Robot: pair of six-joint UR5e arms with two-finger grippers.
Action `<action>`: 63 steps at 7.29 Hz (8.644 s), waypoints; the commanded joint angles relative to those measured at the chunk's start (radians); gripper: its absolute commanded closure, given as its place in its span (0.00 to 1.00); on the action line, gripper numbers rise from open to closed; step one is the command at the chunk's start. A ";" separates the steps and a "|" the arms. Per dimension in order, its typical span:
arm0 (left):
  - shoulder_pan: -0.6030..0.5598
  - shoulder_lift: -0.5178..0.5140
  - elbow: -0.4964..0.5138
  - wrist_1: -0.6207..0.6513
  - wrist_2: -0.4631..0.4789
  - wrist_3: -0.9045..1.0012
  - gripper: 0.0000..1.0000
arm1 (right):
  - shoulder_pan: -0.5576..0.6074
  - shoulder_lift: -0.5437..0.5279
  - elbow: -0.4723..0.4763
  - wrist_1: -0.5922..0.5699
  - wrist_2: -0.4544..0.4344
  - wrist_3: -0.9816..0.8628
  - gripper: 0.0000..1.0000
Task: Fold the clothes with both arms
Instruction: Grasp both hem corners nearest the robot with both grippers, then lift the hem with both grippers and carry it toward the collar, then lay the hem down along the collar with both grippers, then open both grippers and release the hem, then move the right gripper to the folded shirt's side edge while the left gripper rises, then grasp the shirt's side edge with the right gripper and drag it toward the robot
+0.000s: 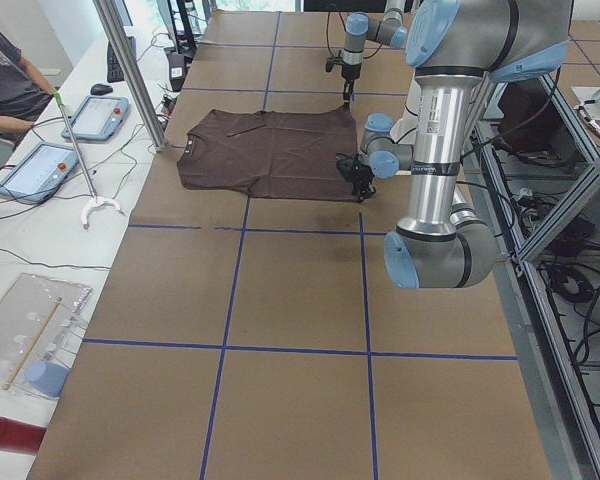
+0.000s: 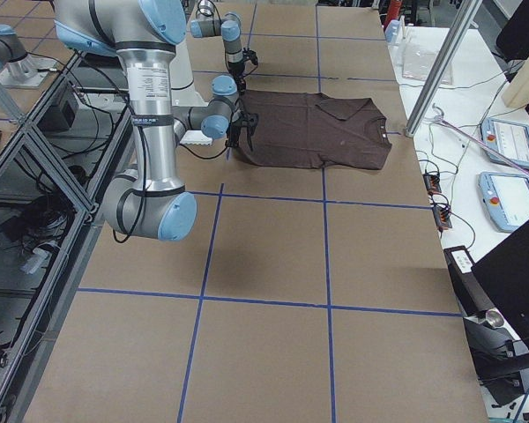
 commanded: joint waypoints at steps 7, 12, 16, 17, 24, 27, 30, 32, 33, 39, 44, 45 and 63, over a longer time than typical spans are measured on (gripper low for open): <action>-0.008 0.002 -0.184 0.143 -0.008 0.044 1.00 | 0.042 -0.092 0.142 -0.001 0.097 -0.002 1.00; 0.092 0.029 -0.354 0.188 -0.064 0.012 1.00 | 0.036 -0.144 0.233 -0.002 0.244 -0.005 1.00; -0.254 -0.009 -0.332 0.187 -0.166 0.318 1.00 | 0.332 0.062 0.065 -0.013 0.282 -0.314 1.00; -0.364 -0.091 -0.273 0.188 -0.213 0.393 1.00 | 0.422 0.163 -0.051 -0.013 0.340 -0.319 1.00; -0.646 -0.339 0.420 -0.181 -0.216 0.543 1.00 | 0.633 0.486 -0.614 -0.001 0.359 -0.402 1.00; -0.649 -0.466 0.577 -0.226 -0.215 0.531 1.00 | 0.653 0.625 -0.774 0.001 0.357 -0.403 1.00; -0.663 -0.517 0.684 -0.302 -0.209 0.517 1.00 | 0.674 0.650 -0.853 0.002 0.356 -0.405 1.00; -0.681 -0.544 0.735 -0.332 -0.207 0.517 1.00 | 0.673 0.688 -0.911 0.013 0.354 -0.405 1.00; -0.692 -0.549 0.741 -0.332 -0.207 0.517 1.00 | 0.673 0.693 -0.966 0.106 0.353 -0.402 1.00; -0.692 -0.587 0.792 -0.367 -0.209 0.512 1.00 | 0.668 0.697 -0.988 0.168 0.354 -0.405 1.00; -0.692 -0.596 0.786 -0.385 -0.210 0.515 0.00 | 0.621 0.635 -0.861 0.174 0.361 -0.374 0.00; -0.692 -0.592 0.766 -0.375 -0.218 0.520 0.00 | 0.580 0.549 -0.741 0.169 0.354 -0.312 0.00; -0.686 -0.509 0.485 -0.256 -0.259 0.526 0.00 | 0.325 0.149 -0.357 0.168 0.256 -0.235 1.00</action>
